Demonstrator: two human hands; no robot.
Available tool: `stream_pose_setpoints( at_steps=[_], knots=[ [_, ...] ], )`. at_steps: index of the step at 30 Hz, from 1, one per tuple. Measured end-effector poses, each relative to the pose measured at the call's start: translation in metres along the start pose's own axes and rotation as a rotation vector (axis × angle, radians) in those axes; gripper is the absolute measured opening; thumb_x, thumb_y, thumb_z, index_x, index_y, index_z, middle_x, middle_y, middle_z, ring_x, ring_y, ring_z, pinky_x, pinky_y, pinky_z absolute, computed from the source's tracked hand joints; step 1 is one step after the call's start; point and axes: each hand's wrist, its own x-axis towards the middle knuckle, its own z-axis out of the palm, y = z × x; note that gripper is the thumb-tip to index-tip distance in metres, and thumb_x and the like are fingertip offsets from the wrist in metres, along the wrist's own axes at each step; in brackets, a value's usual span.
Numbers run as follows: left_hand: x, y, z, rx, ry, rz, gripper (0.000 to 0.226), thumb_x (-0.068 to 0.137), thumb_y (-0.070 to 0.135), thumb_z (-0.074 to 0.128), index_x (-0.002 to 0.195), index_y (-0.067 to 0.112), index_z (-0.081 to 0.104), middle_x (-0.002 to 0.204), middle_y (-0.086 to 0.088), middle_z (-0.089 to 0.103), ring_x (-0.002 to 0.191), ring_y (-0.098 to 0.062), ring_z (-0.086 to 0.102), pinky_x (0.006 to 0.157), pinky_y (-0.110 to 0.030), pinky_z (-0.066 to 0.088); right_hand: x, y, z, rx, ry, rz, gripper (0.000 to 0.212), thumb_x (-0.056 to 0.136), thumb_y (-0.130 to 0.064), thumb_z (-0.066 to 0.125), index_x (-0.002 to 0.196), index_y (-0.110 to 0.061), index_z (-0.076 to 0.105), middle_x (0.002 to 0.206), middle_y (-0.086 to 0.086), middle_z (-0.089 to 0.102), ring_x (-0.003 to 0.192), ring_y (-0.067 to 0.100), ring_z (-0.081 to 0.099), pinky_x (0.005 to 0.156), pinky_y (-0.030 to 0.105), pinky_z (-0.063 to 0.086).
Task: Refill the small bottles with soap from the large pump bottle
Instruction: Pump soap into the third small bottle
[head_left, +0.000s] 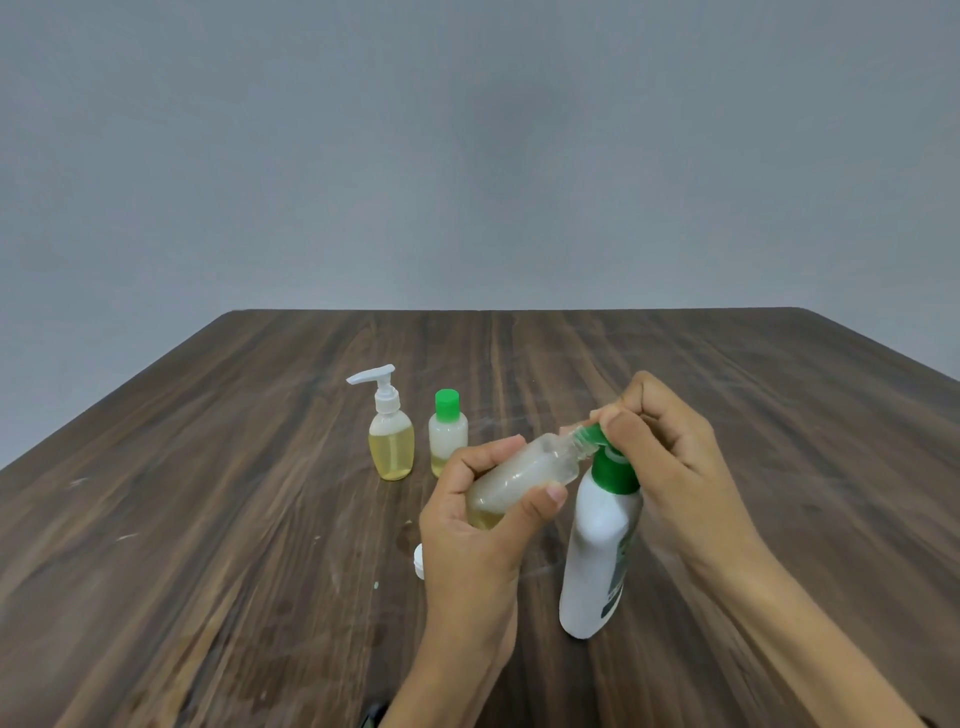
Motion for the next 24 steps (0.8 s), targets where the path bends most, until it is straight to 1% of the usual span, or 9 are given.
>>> stream_pose_setpoints(
  at_steps=[2, 3, 5, 6, 10, 13, 16, 19, 24],
  knots=[
    [-0.001, 0.0001, -0.0008, -0.008, -0.003, -0.004, 0.036, 0.045, 0.018, 0.079, 0.08, 0.019, 0.07, 0.077, 0.009, 0.071, 0.073, -0.005, 0.067, 0.062, -0.015, 0.052, 0.0002, 0.0, -0.0001, -0.015, -0.046, 0.007, 0.024, 0.079, -0.026, 0.051, 0.062, -0.013, 0.042, 0.074, 0.024, 0.053, 0.074, 0.039, 0.056, 0.061, 0.046, 0.044],
    [-0.001, 0.0006, -0.001, -0.002, -0.005, -0.001, 0.036, 0.046, 0.018, 0.079, 0.08, 0.019, 0.069, 0.077, 0.01, 0.071, 0.073, -0.005, 0.067, 0.062, -0.015, 0.052, -0.0001, 0.0001, -0.0003, -0.018, -0.049, 0.003, 0.024, 0.08, -0.027, 0.052, 0.063, -0.012, 0.042, 0.074, 0.025, 0.054, 0.077, 0.043, 0.056, 0.062, 0.045, 0.046],
    [-0.0001, 0.0008, -0.0019, 0.031, -0.011, 0.008, 0.035, 0.045, 0.019, 0.079, 0.079, 0.021, 0.07, 0.078, 0.01, 0.071, 0.074, -0.005, 0.067, 0.063, -0.016, 0.052, -0.0009, 0.0, -0.0004, -0.012, 0.002, -0.011, 0.028, 0.077, -0.032, 0.052, 0.061, -0.012, 0.04, 0.068, 0.02, 0.048, 0.072, 0.04, 0.053, 0.058, 0.028, 0.042],
    [0.0002, 0.0003, -0.002, 0.04, -0.009, 0.008, 0.035, 0.045, 0.019, 0.08, 0.078, 0.022, 0.071, 0.079, 0.009, 0.071, 0.075, -0.006, 0.067, 0.063, -0.016, 0.052, -0.0008, -0.001, -0.0007, -0.012, 0.009, -0.012, 0.028, 0.076, -0.034, 0.052, 0.06, -0.014, 0.04, 0.068, 0.019, 0.046, 0.07, 0.039, 0.051, 0.057, 0.025, 0.04],
    [0.0, 0.0006, -0.0017, 0.022, -0.011, 0.002, 0.035, 0.045, 0.019, 0.079, 0.079, 0.022, 0.071, 0.08, 0.008, 0.071, 0.076, -0.006, 0.067, 0.063, -0.015, 0.052, -0.0012, -0.0032, -0.0021, -0.023, -0.043, 0.0, 0.024, 0.079, -0.029, 0.051, 0.063, -0.012, 0.043, 0.081, 0.032, 0.054, 0.079, 0.048, 0.055, 0.064, 0.051, 0.046],
    [0.0009, 0.0021, -0.0021, 0.076, -0.02, 0.004, 0.036, 0.045, 0.021, 0.08, 0.08, 0.024, 0.071, 0.083, 0.006, 0.071, 0.08, -0.009, 0.067, 0.066, -0.017, 0.052, -0.0036, -0.0008, -0.0034, -0.017, 0.002, -0.004, 0.025, 0.078, -0.032, 0.052, 0.064, -0.013, 0.044, 0.081, 0.031, 0.053, 0.08, 0.047, 0.054, 0.062, 0.044, 0.043],
    [0.0005, 0.0025, -0.0025, 0.051, -0.013, -0.01, 0.034, 0.046, 0.02, 0.08, 0.079, 0.024, 0.071, 0.082, 0.007, 0.071, 0.079, -0.009, 0.067, 0.066, -0.017, 0.052, -0.0029, -0.0025, 0.0001, -0.021, -0.027, 0.007, 0.021, 0.077, -0.034, 0.052, 0.063, -0.019, 0.047, 0.085, 0.032, 0.057, 0.083, 0.048, 0.055, 0.066, 0.053, 0.047],
    [0.0006, 0.0027, -0.0035, 0.046, -0.006, -0.011, 0.034, 0.045, 0.02, 0.08, 0.078, 0.024, 0.071, 0.081, 0.008, 0.071, 0.077, -0.008, 0.067, 0.064, -0.017, 0.052, -0.0015, -0.0024, 0.0027, -0.038, 0.002, -0.005, 0.02, 0.077, -0.034, 0.051, 0.063, -0.02, 0.048, 0.084, 0.032, 0.057, 0.08, 0.047, 0.054, 0.062, 0.048, 0.045],
    [-0.001, 0.0011, 0.0003, 0.0, -0.01, -0.02, 0.034, 0.046, 0.018, 0.079, 0.078, 0.023, 0.071, 0.08, 0.007, 0.071, 0.075, -0.007, 0.067, 0.063, -0.016, 0.052, -0.0001, -0.0053, -0.0019, -0.004, -0.024, 0.027, 0.025, 0.073, -0.035, 0.053, 0.065, -0.012, 0.046, 0.087, 0.036, 0.057, 0.086, 0.052, 0.054, 0.07, 0.061, 0.046]
  ],
)
